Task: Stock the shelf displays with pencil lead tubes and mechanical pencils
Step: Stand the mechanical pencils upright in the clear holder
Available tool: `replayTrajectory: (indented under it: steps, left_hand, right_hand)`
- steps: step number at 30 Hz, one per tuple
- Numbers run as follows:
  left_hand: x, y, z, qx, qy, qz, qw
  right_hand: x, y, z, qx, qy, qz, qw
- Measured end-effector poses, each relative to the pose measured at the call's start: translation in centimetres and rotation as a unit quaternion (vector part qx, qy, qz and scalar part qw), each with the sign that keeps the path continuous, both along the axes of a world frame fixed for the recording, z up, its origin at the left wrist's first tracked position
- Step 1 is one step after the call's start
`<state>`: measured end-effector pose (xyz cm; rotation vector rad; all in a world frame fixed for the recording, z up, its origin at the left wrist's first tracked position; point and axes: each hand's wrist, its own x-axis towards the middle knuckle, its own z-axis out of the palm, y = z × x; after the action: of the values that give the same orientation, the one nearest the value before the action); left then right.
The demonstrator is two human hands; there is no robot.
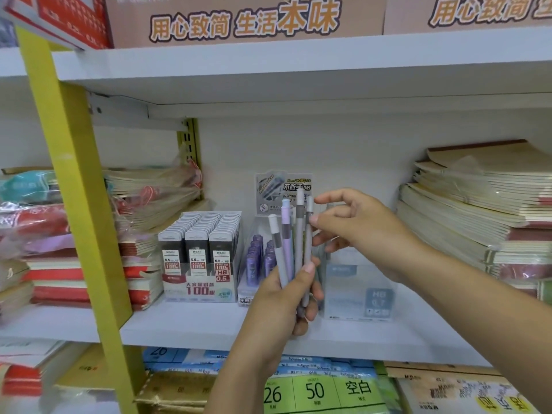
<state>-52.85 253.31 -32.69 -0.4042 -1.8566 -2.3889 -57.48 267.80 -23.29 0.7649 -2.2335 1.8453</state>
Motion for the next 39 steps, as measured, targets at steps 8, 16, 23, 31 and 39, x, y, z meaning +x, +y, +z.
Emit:
replayTrajectory:
  steps: [8,16,23,31,39]
  left_hand:
    - [-0.5,-0.3,-0.4,0.021,0.001,0.015,1.000]
    - [-0.9,-0.9,-0.9,0.038,0.007,0.000,0.999]
    - [-1.0,-0.7,-1.0,0.029,0.004,-0.012,0.999]
    - [-1.0,-0.7,-0.9,0.023,-0.004,-0.007,1.000]
    - [-1.1,-0.7,-1.0,0.026,-0.013,-0.009,1.000]
  right_hand:
    - [-1.3,1.7,1.6,-0.071,0.102,-0.098,0.987]
    - [-3.4,3.6,2.0,0.098,0.241,-0.204,0.944]
    - [-4.1,3.0,0.0,0.217,0.226,-0.163,0.936]
    - [-3.9,2.5,-0.1,0.226,0.256,-0.160,0.926]
    - [-4.1,2.2,-0.7,0.237,0.272,-0.175,0.916]
